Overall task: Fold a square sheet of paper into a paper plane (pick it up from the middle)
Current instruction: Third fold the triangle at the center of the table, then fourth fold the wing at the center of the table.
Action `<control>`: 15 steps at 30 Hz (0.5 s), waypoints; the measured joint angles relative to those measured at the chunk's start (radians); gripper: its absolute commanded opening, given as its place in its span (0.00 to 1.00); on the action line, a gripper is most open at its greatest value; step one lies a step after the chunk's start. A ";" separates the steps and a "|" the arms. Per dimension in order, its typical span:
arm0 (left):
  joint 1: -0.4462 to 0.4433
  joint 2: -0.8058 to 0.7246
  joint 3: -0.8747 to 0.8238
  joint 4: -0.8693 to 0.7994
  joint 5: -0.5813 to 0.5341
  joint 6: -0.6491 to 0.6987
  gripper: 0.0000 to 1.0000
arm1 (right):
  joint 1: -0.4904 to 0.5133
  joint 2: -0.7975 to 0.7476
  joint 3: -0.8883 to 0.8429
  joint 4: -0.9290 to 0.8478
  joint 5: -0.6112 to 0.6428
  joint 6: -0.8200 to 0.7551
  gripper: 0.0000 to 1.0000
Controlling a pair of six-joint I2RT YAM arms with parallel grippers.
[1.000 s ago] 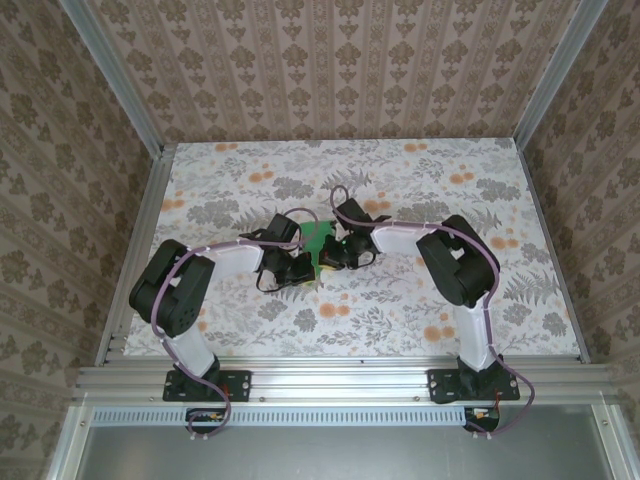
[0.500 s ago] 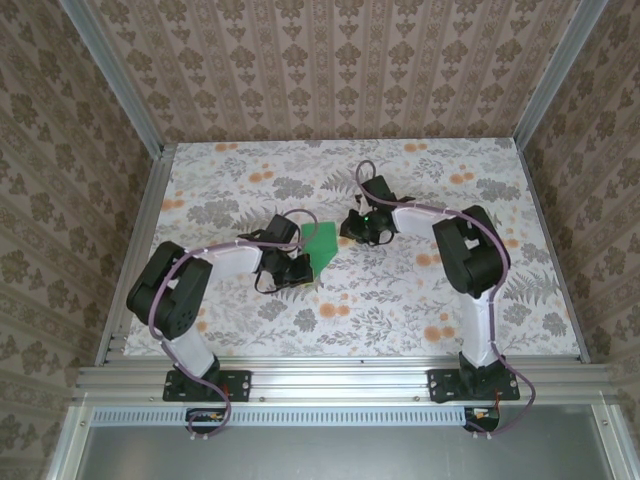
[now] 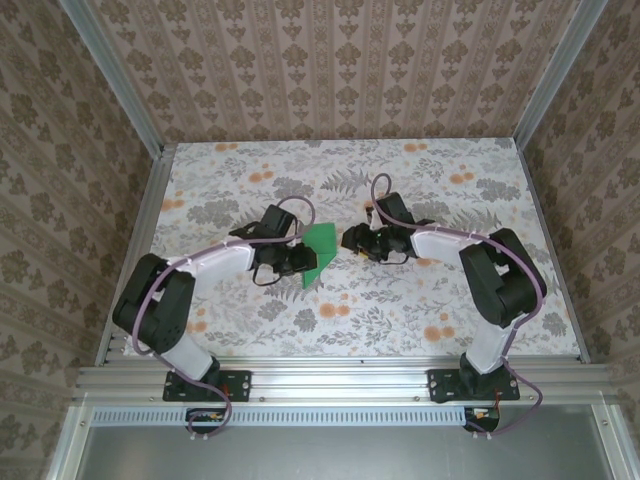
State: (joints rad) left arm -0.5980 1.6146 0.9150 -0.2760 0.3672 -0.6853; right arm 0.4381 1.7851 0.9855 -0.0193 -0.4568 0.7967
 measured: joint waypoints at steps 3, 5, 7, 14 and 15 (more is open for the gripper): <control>0.008 0.050 0.018 0.012 -0.024 -0.003 0.25 | 0.014 0.014 -0.002 0.045 -0.008 0.034 0.53; 0.013 0.073 0.024 0.015 -0.044 -0.003 0.22 | 0.022 0.029 -0.002 0.075 -0.019 0.054 0.53; 0.019 0.090 0.027 0.015 -0.062 -0.004 0.20 | 0.029 0.047 -0.002 0.099 -0.027 0.075 0.52; 0.031 0.126 0.027 0.016 -0.093 -0.010 0.14 | 0.058 0.126 0.021 0.121 -0.051 0.112 0.44; 0.031 0.131 0.027 0.015 -0.095 -0.010 0.14 | 0.062 0.134 0.029 0.121 -0.053 0.114 0.43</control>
State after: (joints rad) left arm -0.5667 1.7454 0.9424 -0.2607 0.2726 -0.6956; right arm 0.4999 1.9190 1.0142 0.1017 -0.5102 0.9108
